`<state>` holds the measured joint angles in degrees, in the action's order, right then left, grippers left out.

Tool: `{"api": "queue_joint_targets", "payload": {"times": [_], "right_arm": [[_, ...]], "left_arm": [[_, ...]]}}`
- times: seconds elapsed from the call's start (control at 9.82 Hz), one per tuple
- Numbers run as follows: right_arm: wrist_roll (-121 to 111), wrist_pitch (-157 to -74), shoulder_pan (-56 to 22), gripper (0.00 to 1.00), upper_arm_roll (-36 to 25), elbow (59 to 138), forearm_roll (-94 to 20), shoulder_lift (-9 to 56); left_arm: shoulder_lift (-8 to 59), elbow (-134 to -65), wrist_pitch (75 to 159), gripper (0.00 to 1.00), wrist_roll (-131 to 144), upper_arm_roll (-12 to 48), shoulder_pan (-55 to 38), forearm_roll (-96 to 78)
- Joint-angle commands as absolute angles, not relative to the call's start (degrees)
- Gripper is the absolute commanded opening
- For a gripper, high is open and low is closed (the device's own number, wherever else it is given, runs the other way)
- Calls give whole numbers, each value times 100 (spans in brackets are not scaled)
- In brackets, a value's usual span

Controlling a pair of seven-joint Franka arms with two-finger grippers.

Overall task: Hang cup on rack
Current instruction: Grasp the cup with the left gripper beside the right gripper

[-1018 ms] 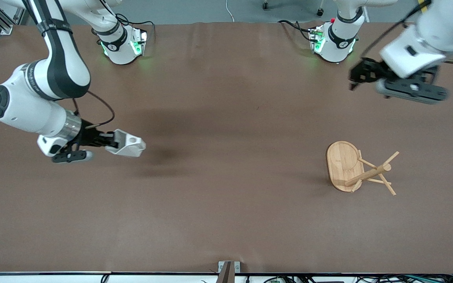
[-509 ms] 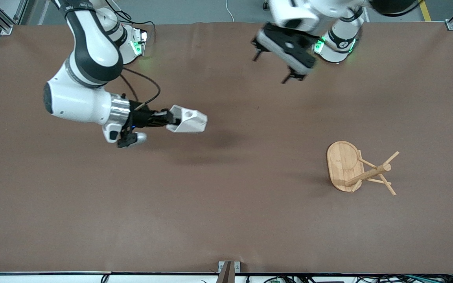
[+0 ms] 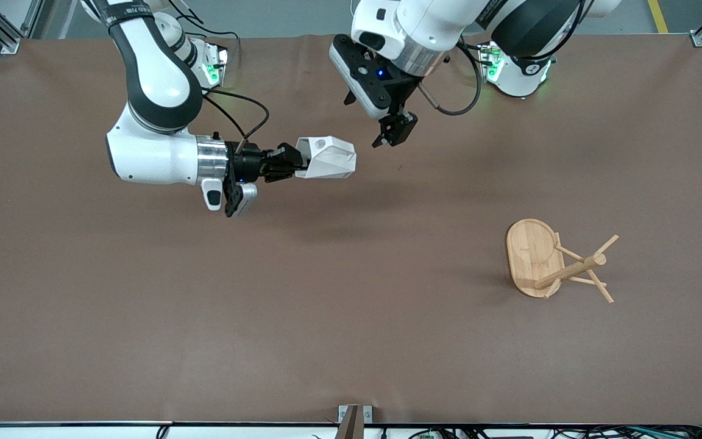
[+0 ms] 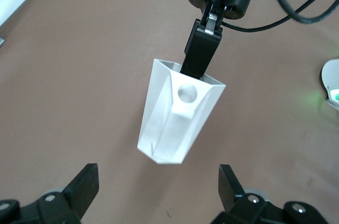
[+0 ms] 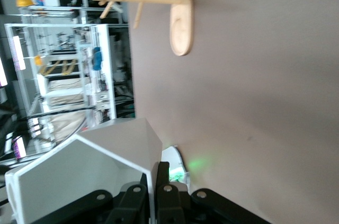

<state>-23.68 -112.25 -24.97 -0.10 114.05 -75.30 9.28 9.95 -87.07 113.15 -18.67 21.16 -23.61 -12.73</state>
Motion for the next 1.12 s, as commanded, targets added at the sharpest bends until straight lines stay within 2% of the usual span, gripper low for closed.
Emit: {"api": "queue_joint_targets", "payload": {"times": [0.0, 0.31, 0.61, 1.02], "right_arm": [[-2777, -11030, -2540, 1, -79, 11663, -8128, 826], [-2777, -11013, -2558, 1, -70, 11672, -8594, 817], [-2795, -10706, -2566, 1, -79, 11768, -8657, 774], [-2777, -10688, -2584, 1, -79, 11900, -8648, 554]], "left_arm": [[1107, -8850, 11373, 100, -2065, 2145, -2425, -1362], [1081, -9201, 11514, 100, -2153, 2302, -2400, -1380], [1221, -9185, 11566, 100, -2626, 2320, -2408, -1424], [1432, -9193, 11891, 100, -2936, 2320, -2417, -1424]]}}
